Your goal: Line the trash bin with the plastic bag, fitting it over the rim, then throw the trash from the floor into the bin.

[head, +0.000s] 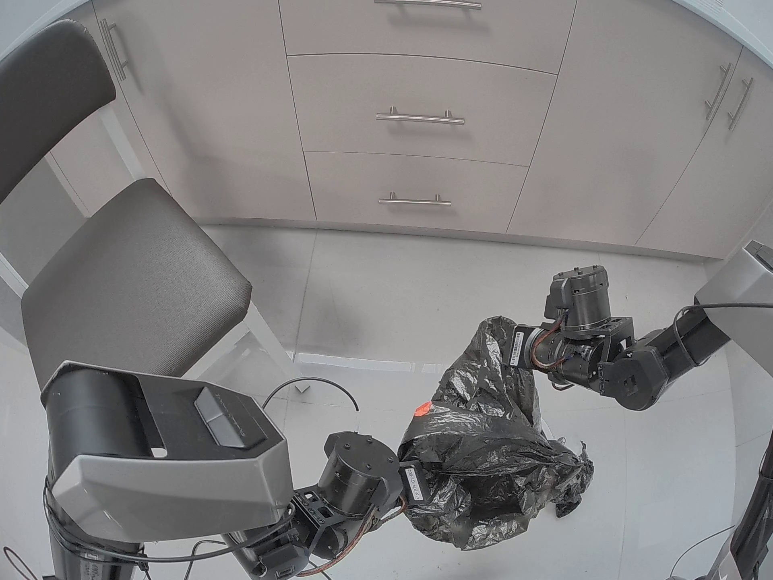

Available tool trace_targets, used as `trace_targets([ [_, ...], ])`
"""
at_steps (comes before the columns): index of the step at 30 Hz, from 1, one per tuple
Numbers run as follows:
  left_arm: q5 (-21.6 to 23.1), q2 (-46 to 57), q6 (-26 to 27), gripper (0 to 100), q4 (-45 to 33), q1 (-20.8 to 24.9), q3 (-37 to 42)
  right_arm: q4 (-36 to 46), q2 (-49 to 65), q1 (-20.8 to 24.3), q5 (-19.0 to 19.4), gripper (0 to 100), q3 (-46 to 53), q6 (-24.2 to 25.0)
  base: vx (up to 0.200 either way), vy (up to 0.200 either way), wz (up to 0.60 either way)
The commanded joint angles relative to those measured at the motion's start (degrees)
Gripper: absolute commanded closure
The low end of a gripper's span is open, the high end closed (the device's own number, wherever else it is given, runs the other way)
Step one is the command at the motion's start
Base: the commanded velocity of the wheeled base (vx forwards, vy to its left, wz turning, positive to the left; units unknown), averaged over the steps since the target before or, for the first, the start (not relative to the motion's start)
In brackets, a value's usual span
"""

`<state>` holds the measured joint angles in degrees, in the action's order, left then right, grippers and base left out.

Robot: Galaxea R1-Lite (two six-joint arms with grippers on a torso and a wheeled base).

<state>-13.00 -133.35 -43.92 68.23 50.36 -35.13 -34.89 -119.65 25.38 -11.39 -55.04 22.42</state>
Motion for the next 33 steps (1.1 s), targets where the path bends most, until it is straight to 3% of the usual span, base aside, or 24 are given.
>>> trace_targets([
  [1,0.0,0.2,0.0,100,0.0,-0.1,0.2,0.3,-0.1,-0.2,6.0,100,1.3,3.4,0.000,0.000,0.00],
  [7,0.0,0.2,0.0,100,0.0,-0.1,0.2,0.3,-3.5,-0.4,10.2,100,3.0,6.4,0.000,0.000,0.00],
  [19,0.0,0.3,0.0,100,0.0,-0.1,0.2,3.1,-11.1,-0.8,17.1,100,2.0,7.6,0.000,0.000,0.00],
  [28,0.0,0.4,0.0,100,0.0,-0.1,0.3,4.9,-16.7,-0.2,17.4,100,-1.8,6.6,0.000,0.000,0.00],
  [33,0.0,0.4,0.0,100,0.1,0.0,0.4,11.7,-19.1,-1.2,16.8,100,-7.4,1.1,0.000,0.000,0.00],
])
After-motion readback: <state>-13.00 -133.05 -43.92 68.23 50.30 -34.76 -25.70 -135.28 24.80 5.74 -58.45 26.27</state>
